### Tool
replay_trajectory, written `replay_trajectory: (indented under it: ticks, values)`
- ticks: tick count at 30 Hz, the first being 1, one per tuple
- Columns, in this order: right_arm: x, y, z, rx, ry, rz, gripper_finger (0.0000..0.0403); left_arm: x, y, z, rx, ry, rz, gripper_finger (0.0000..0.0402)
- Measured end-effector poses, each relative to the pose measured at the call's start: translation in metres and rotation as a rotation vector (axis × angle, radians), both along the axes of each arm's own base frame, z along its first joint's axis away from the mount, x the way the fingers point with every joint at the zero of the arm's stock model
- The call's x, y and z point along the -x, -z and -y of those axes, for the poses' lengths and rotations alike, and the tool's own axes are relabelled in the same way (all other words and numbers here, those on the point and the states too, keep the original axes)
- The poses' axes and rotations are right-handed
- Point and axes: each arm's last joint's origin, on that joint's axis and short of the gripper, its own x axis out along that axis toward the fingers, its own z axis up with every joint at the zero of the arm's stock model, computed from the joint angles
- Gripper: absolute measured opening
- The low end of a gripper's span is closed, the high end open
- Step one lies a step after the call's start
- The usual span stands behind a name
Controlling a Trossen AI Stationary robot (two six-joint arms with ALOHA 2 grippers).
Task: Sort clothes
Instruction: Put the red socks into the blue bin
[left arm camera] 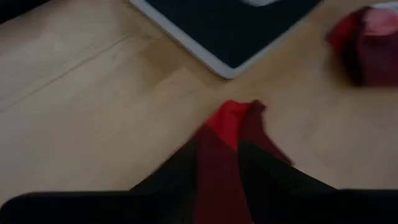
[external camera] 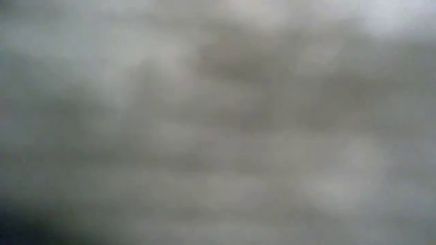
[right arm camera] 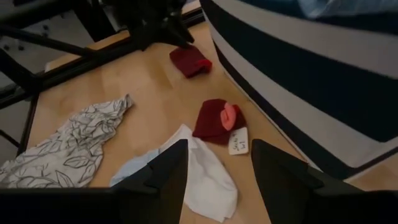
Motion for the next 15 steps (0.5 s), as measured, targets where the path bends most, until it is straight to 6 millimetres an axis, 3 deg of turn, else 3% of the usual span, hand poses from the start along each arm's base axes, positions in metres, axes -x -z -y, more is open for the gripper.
replay_trajectory:
  ticks: [7, 15]
  values:
    - [-0.003, 0.017, -0.001, -0.003, 0.000, 0.011, 0.0178, 0.004, 0.019, -0.012, 0.028, -0.035, 0.041, 0.0117]
    - [-0.003, 0.019, -0.001, 0.005, -0.009, 0.011, 0.0178, 0.005, 0.041, -0.015, 0.042, -0.077, 0.037, 0.0117]
